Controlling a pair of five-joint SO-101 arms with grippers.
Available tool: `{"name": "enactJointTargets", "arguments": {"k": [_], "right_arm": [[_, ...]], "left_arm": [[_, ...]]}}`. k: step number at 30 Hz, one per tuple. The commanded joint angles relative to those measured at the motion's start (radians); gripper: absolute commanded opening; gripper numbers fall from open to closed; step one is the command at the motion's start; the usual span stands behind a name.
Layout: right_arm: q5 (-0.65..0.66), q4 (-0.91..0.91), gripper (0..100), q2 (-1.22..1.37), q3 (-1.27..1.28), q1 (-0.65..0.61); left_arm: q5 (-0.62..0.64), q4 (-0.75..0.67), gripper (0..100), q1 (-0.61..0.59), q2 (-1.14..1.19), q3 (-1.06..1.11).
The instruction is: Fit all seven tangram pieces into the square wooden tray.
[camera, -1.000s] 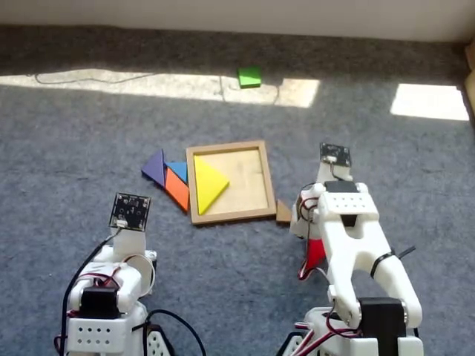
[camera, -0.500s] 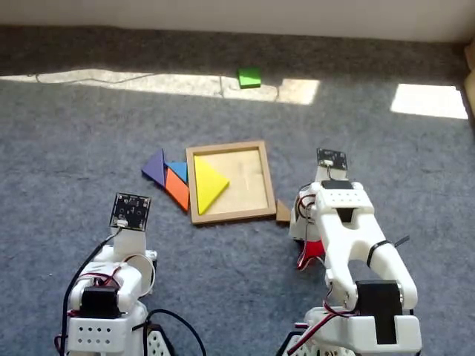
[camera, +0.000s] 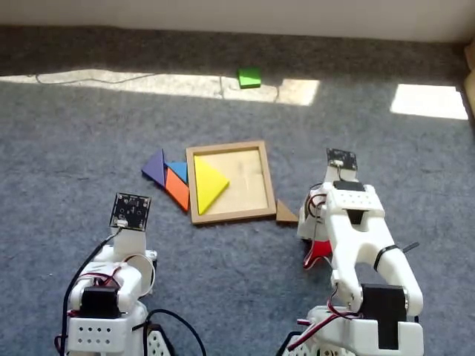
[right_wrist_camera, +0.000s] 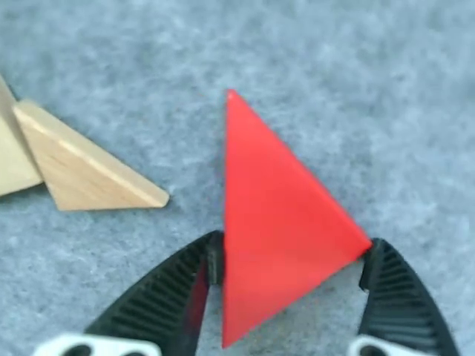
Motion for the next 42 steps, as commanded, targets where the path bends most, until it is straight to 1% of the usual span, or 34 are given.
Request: {"name": "enactJointTargets", "arguments": {"k": [1,7,11,17,22,28,33,37,42], "right_arm": [[0.020,-0.012,34.2,-0.042,-0.005,-0.035],[0.023,-0.065,35.1,-0.042,-0.005,-0.045],[0.068,-0.065,35.0,-0.042,-0.004,-0.050],[0.071,-0.062,34.8,-0.038,-0.001,-0.051],[0.008,-0.058,28.0,0.044,-0.012,-0.051],[0.002,0.012,27.4,0.119,-0.048,-0.051],[0.002,0.018,26.9,0.128,-0.054,-0.051],[0.000,0.021,18.9,0.127,-0.056,-0.051],[0.000,0.045,18.4,0.125,-0.058,-0.051]], "left_arm": [[-0.003,0.003,1,-0.008,-0.022,0.021],[-0.003,0.003,1,-0.008,-0.022,0.021],[-0.003,0.003,1,-0.008,-0.022,0.021],[-0.003,0.003,1,-0.008,-0.022,0.021],[-0.003,0.003,1,-0.008,-0.022,0.021],[-0.003,0.003,1,-0.008,-0.022,0.021],[-0.003,0.003,1,-0.008,-0.022,0.021],[-0.003,0.003,1,-0.008,-0.022,0.021],[-0.003,0.003,1,-0.008,-0.022,0.021]]}}
